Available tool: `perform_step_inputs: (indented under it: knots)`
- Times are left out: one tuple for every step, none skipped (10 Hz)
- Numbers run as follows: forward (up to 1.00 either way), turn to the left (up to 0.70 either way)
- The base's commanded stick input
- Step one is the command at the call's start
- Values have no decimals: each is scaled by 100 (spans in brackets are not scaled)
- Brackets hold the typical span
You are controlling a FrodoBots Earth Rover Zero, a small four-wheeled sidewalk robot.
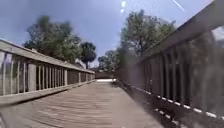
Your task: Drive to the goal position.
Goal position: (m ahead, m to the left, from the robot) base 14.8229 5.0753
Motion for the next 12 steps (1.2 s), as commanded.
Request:
perform_step_inputs:
  knots:
    - [70, 0]
    - [70, 0]
    - [70, 0]
    - [70, 0]
    - [70, 0]
    - [70, 0]
    - [70, 0]
    - [70, 0]
    - [70, 0]
    - [70, 0]
    - [70, 0]
    - [70, 0]
